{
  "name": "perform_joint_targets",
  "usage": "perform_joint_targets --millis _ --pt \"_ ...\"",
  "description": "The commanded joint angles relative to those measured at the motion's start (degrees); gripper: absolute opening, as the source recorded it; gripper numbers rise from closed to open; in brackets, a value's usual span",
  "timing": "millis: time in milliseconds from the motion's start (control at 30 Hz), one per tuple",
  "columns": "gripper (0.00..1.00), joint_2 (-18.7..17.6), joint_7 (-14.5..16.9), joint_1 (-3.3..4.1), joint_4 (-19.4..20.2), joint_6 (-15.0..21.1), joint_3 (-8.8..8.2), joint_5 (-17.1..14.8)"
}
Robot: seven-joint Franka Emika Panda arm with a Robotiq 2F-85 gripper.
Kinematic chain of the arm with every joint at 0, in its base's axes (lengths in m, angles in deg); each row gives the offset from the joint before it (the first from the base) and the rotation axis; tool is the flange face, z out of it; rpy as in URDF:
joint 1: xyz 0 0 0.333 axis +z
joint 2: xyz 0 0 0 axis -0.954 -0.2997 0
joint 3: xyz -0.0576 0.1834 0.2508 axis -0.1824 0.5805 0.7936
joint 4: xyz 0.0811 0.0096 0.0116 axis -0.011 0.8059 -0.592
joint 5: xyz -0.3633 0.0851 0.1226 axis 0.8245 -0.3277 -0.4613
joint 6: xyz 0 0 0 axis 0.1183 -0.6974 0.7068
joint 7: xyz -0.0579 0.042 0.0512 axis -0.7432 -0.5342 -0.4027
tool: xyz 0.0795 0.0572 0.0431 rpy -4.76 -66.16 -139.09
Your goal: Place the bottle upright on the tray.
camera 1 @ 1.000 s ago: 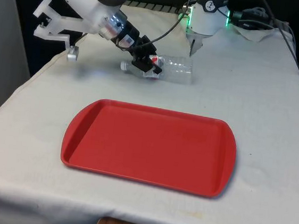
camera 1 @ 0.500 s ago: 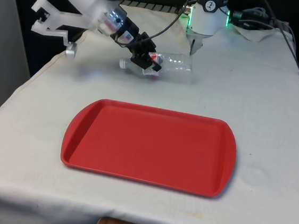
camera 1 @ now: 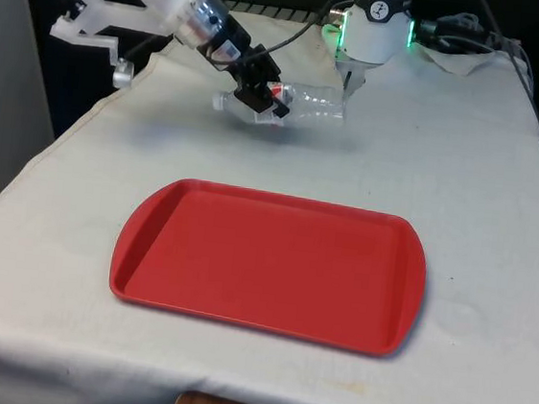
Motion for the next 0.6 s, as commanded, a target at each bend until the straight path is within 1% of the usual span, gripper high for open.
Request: perform_joint_targets --millis 0,100,133,167,200,467,500,533,567 --pt "0.03 0.86 -0.63 0.69 0.52 1.03 -0.46 0.46" --pt "0.03 1.89 -1.49 0.80 0.74 1.49 -0.46 1.32" --pt "0.03 1.32 -1.03 0.23 0.34 0.63 -0.06 0.97" --pt "0.03 1.55 -1.20 0.29 0.34 0.69 -0.06 1.15" --pt "0.03 2.29 -1.83 0.92 0.74 1.66 -0.46 1.66" --pt "0.03 4.07 -3.61 1.15 0.86 2.64 -0.46 3.38" --pt "0.03 3.50 -3.21 0.57 0.40 1.72 -0.06 3.09" --pt "0.03 4.24 -3.78 1.15 0.86 2.69 -0.46 3.55" --pt "0.03 4.41 -3.95 1.20 0.86 2.81 -0.52 3.72"
